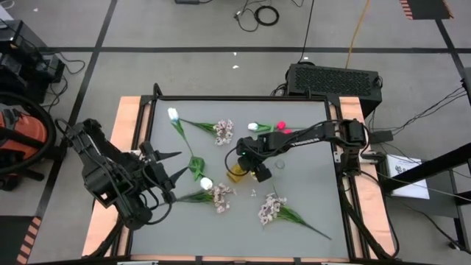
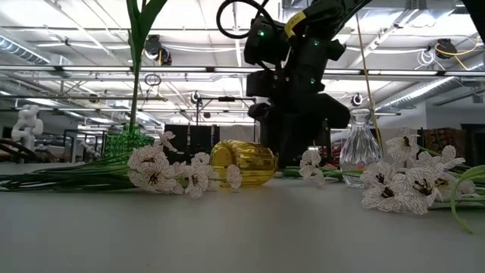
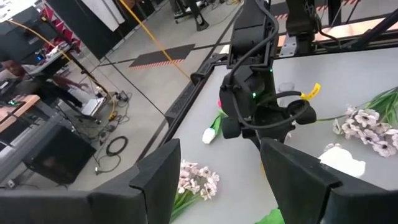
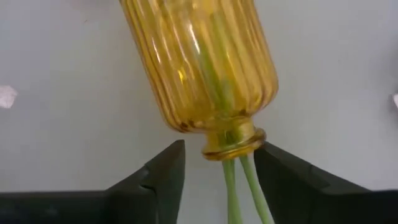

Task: Sort flowers into vase by color
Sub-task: Adjust the yellow flower vase

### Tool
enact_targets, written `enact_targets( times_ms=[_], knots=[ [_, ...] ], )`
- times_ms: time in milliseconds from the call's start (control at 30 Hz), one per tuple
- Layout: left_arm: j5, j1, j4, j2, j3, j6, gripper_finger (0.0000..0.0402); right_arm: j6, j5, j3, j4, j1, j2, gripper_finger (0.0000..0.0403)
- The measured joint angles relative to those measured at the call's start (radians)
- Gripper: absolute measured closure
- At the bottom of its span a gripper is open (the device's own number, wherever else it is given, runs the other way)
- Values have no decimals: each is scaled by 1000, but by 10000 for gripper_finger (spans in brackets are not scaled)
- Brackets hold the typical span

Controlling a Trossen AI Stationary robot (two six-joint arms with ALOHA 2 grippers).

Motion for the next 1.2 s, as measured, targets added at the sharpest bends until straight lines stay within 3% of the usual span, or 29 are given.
enact_targets(
  times_ms=[300, 667, 967, 1200],
  knots=[
    [-4, 0, 2, 0, 0, 0, 174, 0, -1, 0, 11, 13, 2, 270],
    [-14, 0, 10, 1, 0, -1, 174, 29, 5, 0, -3, 19, 2, 292],
    [-19, 0, 19, 18, 0, 0, 174, 82, 65, 0, -65, 43, 1, 212],
    [-23, 0, 24, 21, 0, 0, 174, 131, 37, 0, -44, 56, 1, 168]
  ],
)
